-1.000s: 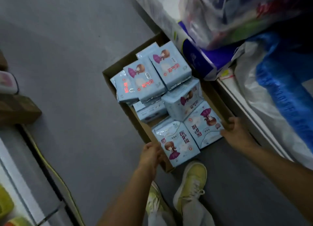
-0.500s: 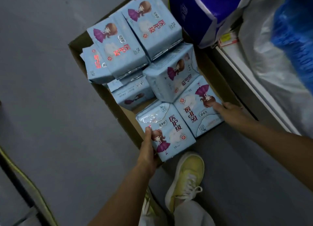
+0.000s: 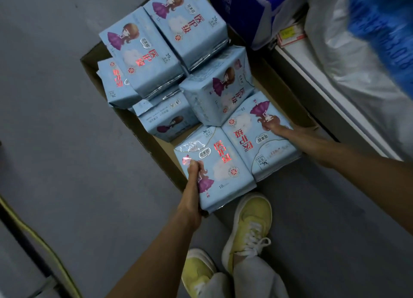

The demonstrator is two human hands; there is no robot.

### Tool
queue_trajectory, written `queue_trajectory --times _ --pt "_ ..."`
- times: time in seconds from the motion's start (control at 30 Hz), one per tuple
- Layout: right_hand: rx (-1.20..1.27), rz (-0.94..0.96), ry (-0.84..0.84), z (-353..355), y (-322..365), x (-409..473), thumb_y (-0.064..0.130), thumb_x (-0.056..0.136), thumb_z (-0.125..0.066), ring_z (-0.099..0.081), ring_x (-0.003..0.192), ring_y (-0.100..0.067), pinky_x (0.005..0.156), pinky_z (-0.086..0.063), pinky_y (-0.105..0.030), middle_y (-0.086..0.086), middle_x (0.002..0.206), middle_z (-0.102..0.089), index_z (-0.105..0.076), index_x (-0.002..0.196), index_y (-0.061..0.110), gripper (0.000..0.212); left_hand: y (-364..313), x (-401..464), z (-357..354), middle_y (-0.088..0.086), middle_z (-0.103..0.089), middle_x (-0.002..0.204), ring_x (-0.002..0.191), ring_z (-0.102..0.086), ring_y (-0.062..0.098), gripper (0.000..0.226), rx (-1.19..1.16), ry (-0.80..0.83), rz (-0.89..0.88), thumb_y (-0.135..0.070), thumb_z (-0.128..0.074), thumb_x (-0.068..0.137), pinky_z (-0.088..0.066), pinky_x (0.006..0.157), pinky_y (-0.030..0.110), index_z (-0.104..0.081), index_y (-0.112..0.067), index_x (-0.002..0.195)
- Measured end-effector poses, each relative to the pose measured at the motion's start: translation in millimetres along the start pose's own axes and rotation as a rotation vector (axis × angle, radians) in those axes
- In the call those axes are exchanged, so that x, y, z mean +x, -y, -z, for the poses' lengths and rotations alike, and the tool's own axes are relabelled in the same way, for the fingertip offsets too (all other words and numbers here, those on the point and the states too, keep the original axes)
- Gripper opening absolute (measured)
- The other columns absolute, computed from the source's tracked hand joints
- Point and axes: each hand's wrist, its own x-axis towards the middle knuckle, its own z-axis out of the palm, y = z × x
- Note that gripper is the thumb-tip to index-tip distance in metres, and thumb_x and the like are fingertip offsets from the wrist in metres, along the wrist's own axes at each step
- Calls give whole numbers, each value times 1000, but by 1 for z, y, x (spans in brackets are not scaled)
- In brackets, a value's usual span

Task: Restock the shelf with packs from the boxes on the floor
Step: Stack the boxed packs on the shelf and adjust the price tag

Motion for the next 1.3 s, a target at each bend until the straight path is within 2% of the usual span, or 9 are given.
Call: queue_trajectory --times 0.13,0.27,0.47,0.6,0.77,0.97,1.1,1.23,1.3 --pt "79 0 0 -4 1 -23 78 58 -71 -67 103 -14 98 -47 -35 9 106 -73 -69 113 33 71 -3 -18 -2 9 -77 93 74 -75 22 50 -119 76 -5 -62 -49 89 -60 70 38 -70 -20 108" --pt "186 -12 -56 -13 0 -59 49 84 -66 -66 85 -9 70 -47 -22 6 93 -72 -70 98 23 30 -2 -46 4 12 -76 97 73 -75 26 54 -146 104 26 -60 -51 89 -62 61 39 -68 -16 116" --pt "280 -52 -166 -27 -7 -117 41 86 -68 -64 59 -8 44 -44 -14 6 69 -69 -69 86 19 21 -1 -98 21 16 -75 97 71 -74 29 49 -130 155 12 -53 -50 93 -62 60 44 -67 -12 113" --pt "340 -46 -178 -31 10 -161 42 80 -73 -71 76 -19 64 -53 -27 0 77 -75 -73 95 16 30 -15 -148 33 18 -73 109 83 -74 32 51 -57 192 -31 -54 -52 90 -61 71 47 -67 -13 116" --pt "396 0 -115 -25 51 -221 62 41 -85 -72 91 -27 92 -54 -45 -8 95 -76 -73 106 13 82 -46 -222 41 15 -72 113 97 -72 32 51 0 198 -139 -56 -51 90 -57 87 47 -66 -17 119" --pt "458 135 -110 -10 118 -309 36 79 -71 -73 84 -23 76 -53 -35 -9 95 -76 -70 108 9 40 -85 -320 41 16 -71 116 104 -69 35 50 -30 255 -247 -53 -54 88 -49 99 53 -65 -16 120" --pt "472 189 -168 0 158 -368 39 79 -72 -71 86 -23 76 -53 -35 -5 89 -76 -71 104 13 36 -104 -389 39 16 -70 119 109 -67 36 54 -37 295 -329 -54 -55 87 -47 102 54 -62 -16 125" --pt "482 259 -174 10 196 -433 53 56 -81 -69 97 -31 83 -54 -38 -9 98 -75 -73 107 14 64 -122 -466 37 15 -72 115 100 -71 32 55 -3 335 -410 -57 -56 82 -58 86 47 -64 -18 121" --pt "533 316 -166 14 215 -469 45 65 -79 -71 92 -31 75 -56 -36 -12 98 -75 -72 106 11 54 -131 -502 35 14 -72 114 99 -72 31 51 3 359 -444 -56 -55 85 -60 82 46 -64 -20 120"
